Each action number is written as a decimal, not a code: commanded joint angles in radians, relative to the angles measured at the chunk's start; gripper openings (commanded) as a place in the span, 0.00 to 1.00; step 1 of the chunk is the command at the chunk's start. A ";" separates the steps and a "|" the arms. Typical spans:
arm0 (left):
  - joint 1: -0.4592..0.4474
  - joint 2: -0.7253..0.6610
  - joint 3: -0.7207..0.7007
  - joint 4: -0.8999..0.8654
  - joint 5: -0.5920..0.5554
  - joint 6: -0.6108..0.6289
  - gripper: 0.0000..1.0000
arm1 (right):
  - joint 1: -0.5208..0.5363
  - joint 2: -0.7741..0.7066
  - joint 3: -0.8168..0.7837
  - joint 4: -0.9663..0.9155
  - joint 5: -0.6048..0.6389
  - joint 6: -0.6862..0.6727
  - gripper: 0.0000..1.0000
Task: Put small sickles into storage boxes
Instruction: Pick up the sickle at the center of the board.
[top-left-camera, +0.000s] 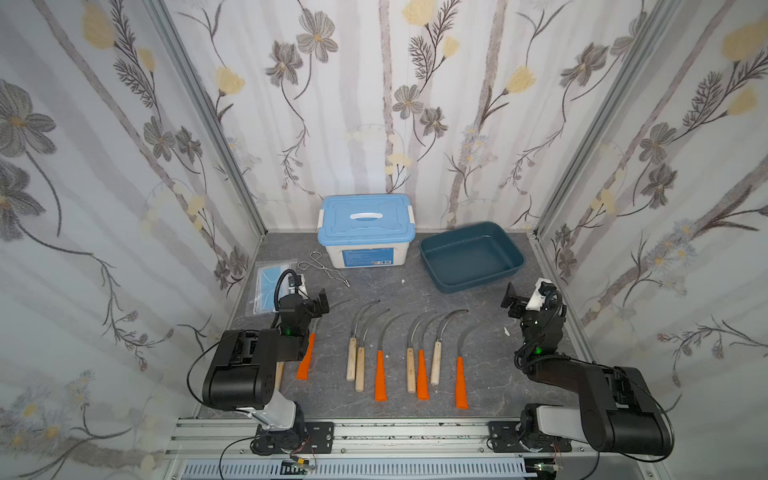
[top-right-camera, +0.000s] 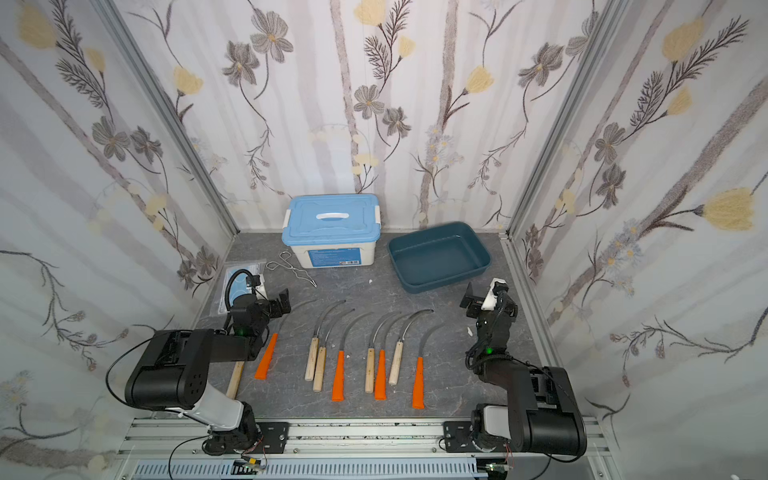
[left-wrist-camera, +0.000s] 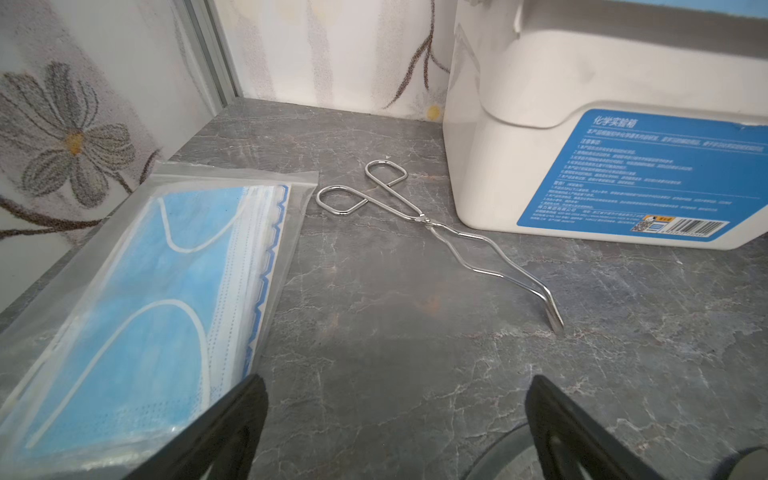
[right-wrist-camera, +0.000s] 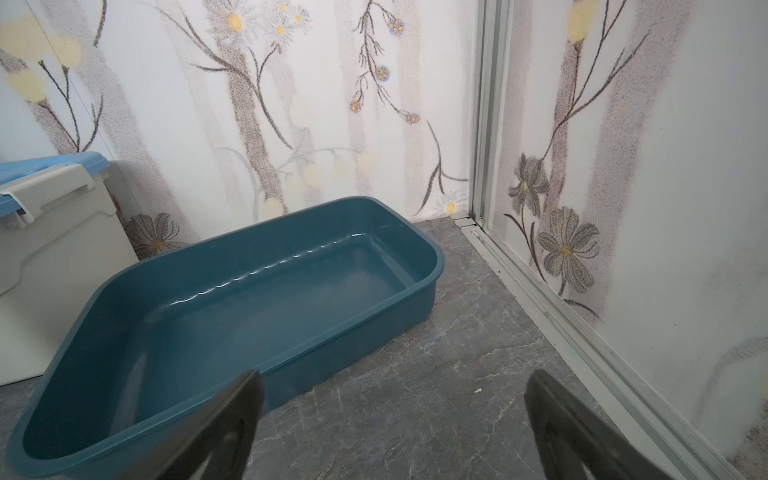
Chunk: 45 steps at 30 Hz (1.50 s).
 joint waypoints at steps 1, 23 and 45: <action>0.000 0.001 0.005 -0.001 -0.004 0.013 1.00 | 0.000 0.002 0.007 0.048 0.010 -0.009 1.00; -0.004 0.001 0.009 -0.003 -0.014 0.018 1.00 | 0.000 0.005 0.010 0.046 0.009 -0.006 1.00; -0.042 -0.452 0.125 -0.575 0.255 0.235 1.00 | 0.050 -0.048 0.417 -0.765 0.037 -0.038 1.00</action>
